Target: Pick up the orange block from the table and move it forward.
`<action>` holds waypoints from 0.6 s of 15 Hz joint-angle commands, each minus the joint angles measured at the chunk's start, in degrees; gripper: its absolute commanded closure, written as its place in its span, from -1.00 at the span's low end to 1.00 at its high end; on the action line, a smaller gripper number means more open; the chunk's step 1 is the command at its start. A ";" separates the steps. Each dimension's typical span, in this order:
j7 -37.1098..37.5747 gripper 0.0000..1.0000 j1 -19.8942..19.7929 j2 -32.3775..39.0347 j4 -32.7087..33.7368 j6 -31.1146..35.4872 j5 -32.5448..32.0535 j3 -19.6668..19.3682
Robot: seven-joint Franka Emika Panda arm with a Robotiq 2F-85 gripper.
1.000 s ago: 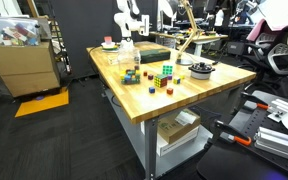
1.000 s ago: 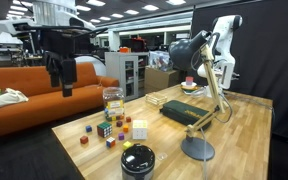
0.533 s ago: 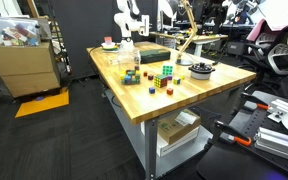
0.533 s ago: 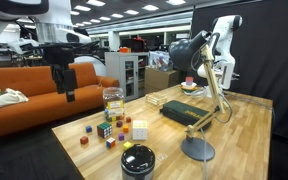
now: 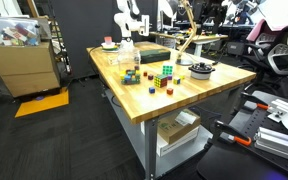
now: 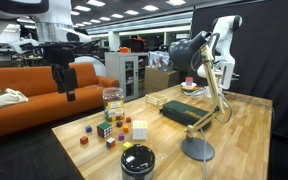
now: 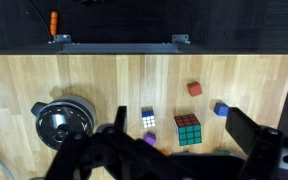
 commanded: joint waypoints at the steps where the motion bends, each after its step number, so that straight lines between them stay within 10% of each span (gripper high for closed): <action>1: 4.93 -1.00 0.66 3.29 -0.09 4.38 -1.24 4.31; 9: 12.33 -1.00 4.14 11.23 -1.07 10.62 -5.38 10.69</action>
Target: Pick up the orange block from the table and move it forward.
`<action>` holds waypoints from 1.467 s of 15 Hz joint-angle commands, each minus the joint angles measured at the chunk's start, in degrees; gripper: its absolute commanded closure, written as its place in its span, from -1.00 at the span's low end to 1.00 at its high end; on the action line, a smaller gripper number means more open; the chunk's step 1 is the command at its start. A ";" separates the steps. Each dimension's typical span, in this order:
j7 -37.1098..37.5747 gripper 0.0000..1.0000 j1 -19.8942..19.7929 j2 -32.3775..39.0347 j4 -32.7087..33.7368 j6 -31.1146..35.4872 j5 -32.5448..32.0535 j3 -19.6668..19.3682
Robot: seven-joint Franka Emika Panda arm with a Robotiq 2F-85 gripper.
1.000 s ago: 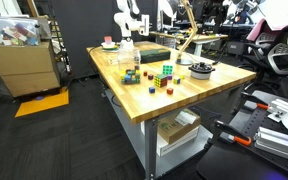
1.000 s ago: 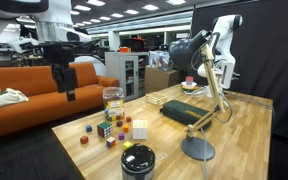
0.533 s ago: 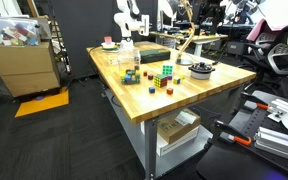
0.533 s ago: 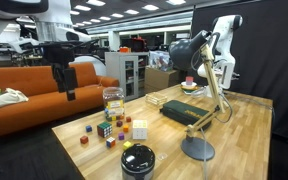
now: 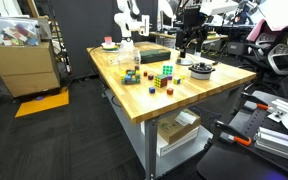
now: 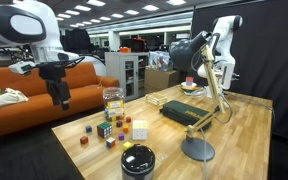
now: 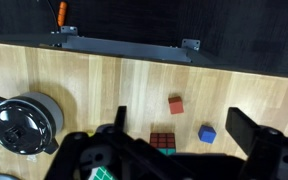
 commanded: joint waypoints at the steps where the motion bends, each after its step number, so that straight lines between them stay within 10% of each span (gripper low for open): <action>1: -0.27 -1.00 0.69 0.50 0.08 0.14 -0.15 -0.51; 22: -9.27 -1.00 5.25 21.28 8.94 9.25 5.30 -1.60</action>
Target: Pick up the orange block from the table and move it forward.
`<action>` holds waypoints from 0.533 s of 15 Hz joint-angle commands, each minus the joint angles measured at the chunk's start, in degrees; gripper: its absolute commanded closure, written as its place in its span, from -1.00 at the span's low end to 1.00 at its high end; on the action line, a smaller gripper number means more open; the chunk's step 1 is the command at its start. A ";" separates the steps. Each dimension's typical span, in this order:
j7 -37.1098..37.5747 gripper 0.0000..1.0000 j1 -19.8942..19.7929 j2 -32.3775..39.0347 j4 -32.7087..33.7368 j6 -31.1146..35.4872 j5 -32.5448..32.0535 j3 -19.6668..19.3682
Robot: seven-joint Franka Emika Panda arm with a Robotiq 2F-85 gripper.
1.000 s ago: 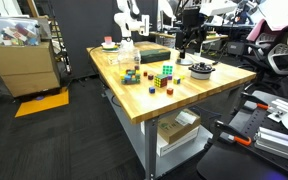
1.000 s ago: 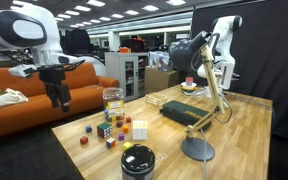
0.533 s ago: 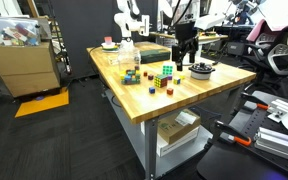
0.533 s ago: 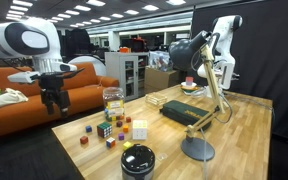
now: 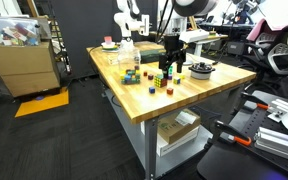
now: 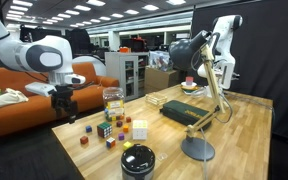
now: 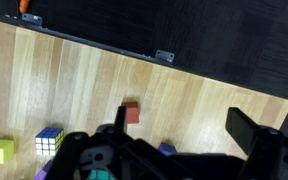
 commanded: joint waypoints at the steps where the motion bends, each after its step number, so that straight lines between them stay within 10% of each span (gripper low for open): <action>1: -0.23 -1.00 0.81 -0.05 0.08 -0.08 0.40 -0.80; 8: -3.54 -1.00 -0.06 2.23 1.41 0.10 1.42 -1.32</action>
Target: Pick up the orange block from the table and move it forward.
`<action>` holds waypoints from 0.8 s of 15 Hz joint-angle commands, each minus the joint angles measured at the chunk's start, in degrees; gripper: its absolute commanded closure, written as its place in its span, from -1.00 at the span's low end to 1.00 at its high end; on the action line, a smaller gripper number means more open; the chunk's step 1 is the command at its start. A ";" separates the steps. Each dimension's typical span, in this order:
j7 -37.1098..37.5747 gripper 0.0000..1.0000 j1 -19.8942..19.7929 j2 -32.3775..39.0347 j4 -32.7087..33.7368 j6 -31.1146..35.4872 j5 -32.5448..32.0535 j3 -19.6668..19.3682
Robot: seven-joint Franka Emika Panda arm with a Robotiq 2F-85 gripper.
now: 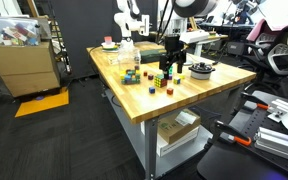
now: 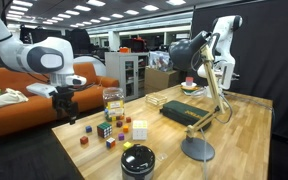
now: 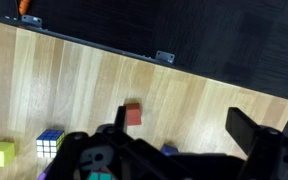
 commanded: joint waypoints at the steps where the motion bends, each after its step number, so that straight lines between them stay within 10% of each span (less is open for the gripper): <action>1: -4.88 -1.00 -0.44 2.36 1.75 -0.11 2.02 -0.86; 12: -6.47 -1.00 -0.18 3.15 1.84 -0.14 2.40 -1.68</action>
